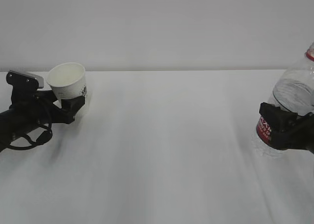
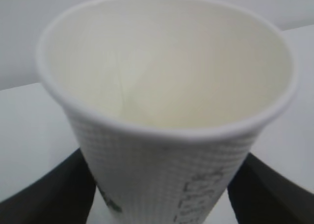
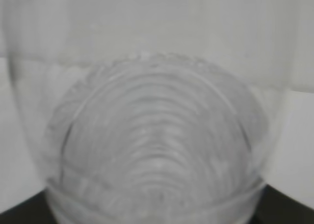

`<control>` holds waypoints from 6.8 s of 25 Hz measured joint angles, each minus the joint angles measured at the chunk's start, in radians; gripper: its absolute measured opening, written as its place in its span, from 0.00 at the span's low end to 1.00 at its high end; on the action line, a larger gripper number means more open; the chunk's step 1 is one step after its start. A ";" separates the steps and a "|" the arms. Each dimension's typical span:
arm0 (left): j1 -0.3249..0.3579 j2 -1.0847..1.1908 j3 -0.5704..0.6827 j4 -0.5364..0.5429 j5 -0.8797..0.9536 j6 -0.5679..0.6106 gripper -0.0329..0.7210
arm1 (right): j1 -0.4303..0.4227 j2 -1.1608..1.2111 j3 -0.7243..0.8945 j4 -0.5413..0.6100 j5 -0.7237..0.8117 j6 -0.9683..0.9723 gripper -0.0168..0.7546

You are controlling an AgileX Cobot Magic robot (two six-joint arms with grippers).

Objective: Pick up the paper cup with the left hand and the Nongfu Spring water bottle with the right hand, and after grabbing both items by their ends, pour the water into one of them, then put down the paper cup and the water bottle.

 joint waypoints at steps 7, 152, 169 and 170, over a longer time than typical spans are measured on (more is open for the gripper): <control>0.000 -0.004 0.007 0.000 0.000 -0.007 0.81 | 0.000 0.000 0.000 -0.001 0.000 0.000 0.57; -0.569 -0.376 0.246 0.599 0.048 -0.250 0.79 | 0.114 -0.010 -0.291 -0.680 0.277 0.243 0.56; -0.569 -0.376 0.244 0.563 0.052 -0.250 0.79 | 0.115 -0.084 -0.382 -0.747 0.347 0.158 0.56; -0.569 -0.376 0.244 0.563 0.052 -0.250 0.79 | 0.115 -0.084 -0.382 -0.747 0.351 0.153 0.56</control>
